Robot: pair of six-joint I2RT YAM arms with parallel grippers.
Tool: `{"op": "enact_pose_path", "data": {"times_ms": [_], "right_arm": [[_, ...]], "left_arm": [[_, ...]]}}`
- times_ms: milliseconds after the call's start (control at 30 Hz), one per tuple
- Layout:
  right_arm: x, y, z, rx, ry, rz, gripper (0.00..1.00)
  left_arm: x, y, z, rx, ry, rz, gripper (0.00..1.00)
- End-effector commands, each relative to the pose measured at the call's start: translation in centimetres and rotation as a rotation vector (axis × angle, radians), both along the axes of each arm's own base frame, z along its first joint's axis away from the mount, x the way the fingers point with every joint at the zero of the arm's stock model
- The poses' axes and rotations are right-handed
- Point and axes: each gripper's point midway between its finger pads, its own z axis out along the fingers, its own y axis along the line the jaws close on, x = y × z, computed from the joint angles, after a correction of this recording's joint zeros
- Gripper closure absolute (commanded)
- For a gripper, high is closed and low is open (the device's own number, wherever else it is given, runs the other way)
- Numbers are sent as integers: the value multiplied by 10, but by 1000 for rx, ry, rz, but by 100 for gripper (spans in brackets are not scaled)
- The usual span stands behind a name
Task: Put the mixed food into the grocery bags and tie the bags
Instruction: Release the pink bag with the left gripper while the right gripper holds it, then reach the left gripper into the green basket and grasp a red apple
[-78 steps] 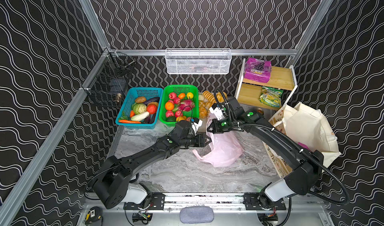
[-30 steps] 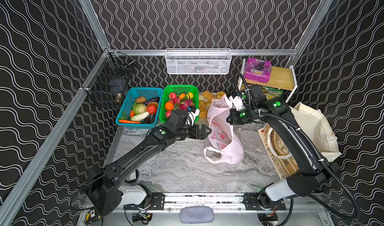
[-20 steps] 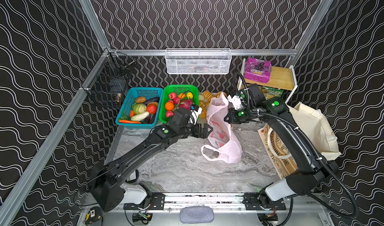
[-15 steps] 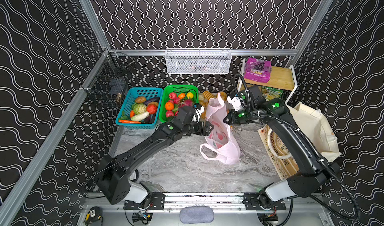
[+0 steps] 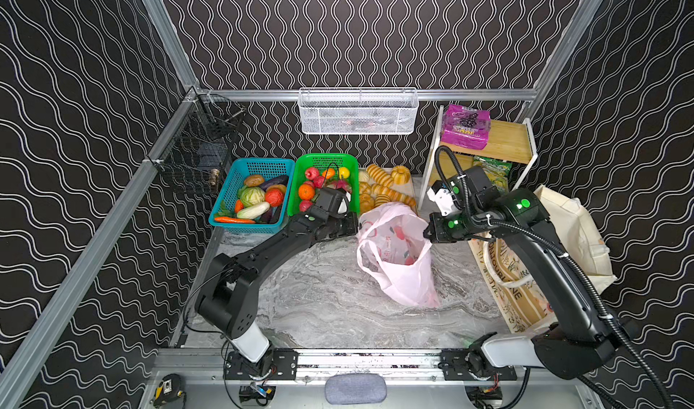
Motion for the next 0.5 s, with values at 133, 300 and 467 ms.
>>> {"op": "enact_pose_path", "data": {"times_ms": [133,300,467], "right_arm": [[40,10,-44,-61,47,-32,100],[66,25,-61,-31,67,-42,100],[77,40,-62,28,59,-22,100]], "left_arm": [[-23,-12,19,-29,-12,-135,26],[-42,35,14,106,-39,-49,8],[-49,85,25,229,-99,39,1]]}}
